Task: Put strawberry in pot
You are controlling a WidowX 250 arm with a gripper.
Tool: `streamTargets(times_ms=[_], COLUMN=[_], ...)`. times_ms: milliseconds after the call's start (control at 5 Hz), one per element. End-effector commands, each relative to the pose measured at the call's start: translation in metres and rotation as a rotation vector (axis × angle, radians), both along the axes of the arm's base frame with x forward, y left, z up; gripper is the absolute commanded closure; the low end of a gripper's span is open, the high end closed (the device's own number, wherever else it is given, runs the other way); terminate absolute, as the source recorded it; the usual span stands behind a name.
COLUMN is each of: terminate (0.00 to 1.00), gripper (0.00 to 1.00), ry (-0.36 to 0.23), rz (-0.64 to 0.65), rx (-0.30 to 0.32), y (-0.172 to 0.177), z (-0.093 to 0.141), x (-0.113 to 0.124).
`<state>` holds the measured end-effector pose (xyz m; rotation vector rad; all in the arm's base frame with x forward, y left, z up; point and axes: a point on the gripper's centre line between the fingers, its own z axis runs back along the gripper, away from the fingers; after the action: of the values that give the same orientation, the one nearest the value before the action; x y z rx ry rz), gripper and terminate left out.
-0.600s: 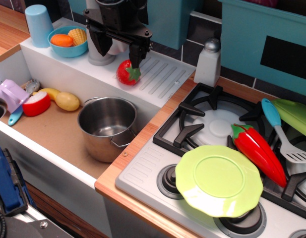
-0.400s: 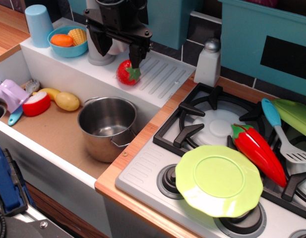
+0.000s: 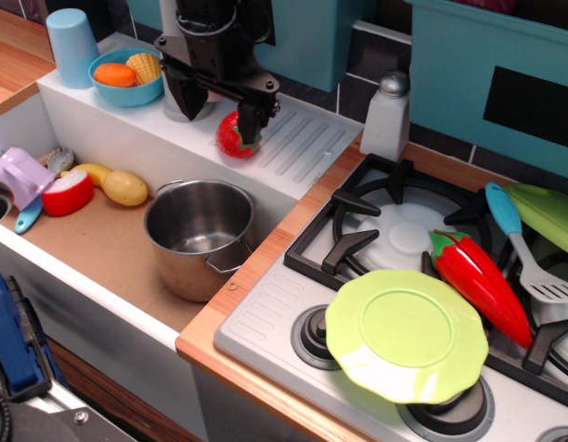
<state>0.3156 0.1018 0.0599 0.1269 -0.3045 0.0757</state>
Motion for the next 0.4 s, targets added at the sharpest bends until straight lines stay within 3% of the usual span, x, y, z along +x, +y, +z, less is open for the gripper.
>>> streamTargets(times_ms=[0, 200], terminate=[0.00, 0.00], gripper=[0.00, 0.00], ry=[-0.042, -0.051], rz=[-0.009, -0.008], rx=[0.004, -0.029], y=[0.0083, 0.0145], z=[0.0028, -0.0059], x=[0.0102, 0.0163])
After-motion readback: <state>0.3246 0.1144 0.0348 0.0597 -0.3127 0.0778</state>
